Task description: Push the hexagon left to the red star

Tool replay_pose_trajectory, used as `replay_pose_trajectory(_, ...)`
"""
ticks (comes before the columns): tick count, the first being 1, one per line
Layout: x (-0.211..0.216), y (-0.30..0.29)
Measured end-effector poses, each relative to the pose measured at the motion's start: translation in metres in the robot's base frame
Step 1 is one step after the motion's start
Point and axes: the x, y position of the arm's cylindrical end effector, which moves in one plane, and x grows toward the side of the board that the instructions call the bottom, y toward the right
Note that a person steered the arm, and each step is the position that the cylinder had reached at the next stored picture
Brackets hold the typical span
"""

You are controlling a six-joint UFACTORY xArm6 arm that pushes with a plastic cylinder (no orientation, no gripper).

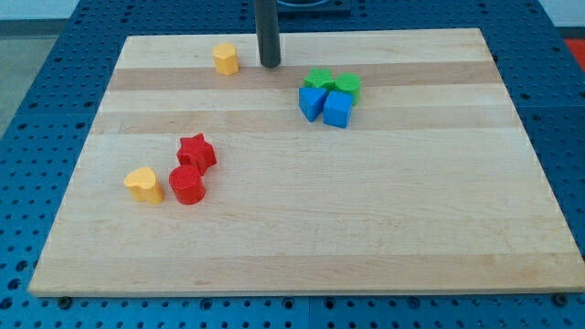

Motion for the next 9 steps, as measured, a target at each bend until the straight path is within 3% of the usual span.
replay_pose_trajectory(1,-0.015,-0.052)
replay_pose_trajectory(2,0.020,-0.117)
replay_pose_trajectory(3,0.067,-0.125)
replay_pose_trajectory(5,0.021,-0.093)
replay_pose_trajectory(6,0.046,-0.078)
replay_pose_trajectory(7,0.115,-0.128)
replay_pose_trajectory(8,0.155,-0.163)
replay_pose_trajectory(9,0.137,-0.162)
